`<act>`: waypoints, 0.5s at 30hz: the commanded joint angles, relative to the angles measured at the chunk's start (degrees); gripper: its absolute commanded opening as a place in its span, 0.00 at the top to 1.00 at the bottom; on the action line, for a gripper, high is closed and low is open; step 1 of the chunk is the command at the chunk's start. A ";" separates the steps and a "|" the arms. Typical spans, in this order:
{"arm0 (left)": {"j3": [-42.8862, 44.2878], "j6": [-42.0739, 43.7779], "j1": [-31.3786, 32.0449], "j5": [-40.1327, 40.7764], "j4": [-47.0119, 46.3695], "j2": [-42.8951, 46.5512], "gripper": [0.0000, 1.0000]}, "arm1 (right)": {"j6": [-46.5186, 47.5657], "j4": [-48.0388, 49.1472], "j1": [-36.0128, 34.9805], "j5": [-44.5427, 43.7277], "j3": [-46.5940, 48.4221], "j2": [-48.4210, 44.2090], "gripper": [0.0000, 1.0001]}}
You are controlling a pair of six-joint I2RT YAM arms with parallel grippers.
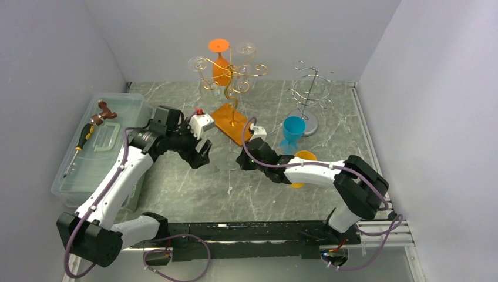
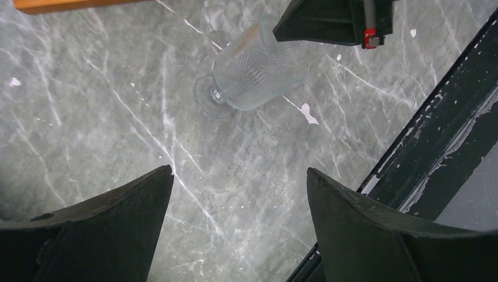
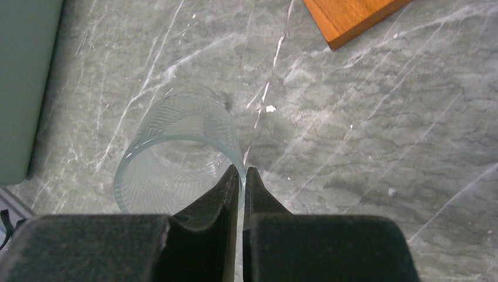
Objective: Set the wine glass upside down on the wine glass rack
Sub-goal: Pick up the wine glass at the center of the board.
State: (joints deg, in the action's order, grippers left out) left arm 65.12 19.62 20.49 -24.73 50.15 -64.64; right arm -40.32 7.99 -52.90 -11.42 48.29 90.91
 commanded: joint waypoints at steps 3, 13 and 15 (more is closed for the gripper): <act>-0.97 0.34 -0.10 -4.22 -2.18 -5.39 0.18 | -2.58 6.42 -0.18 0.80 -6.97 -2.61 1.00; -1.55 -0.47 0.79 -5.95 -5.61 -16.52 0.30 | -3.69 14.63 -0.18 -0.48 -14.74 -2.06 1.00; -2.90 0.54 1.22 -5.24 -7.04 -17.79 0.31 | -3.48 15.28 -0.18 -0.51 -15.30 -2.06 1.00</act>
State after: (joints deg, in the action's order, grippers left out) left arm 64.01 18.68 20.80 -28.71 46.85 -80.53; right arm -44.38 22.68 -52.95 -11.35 35.05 88.92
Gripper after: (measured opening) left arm 0.700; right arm 0.057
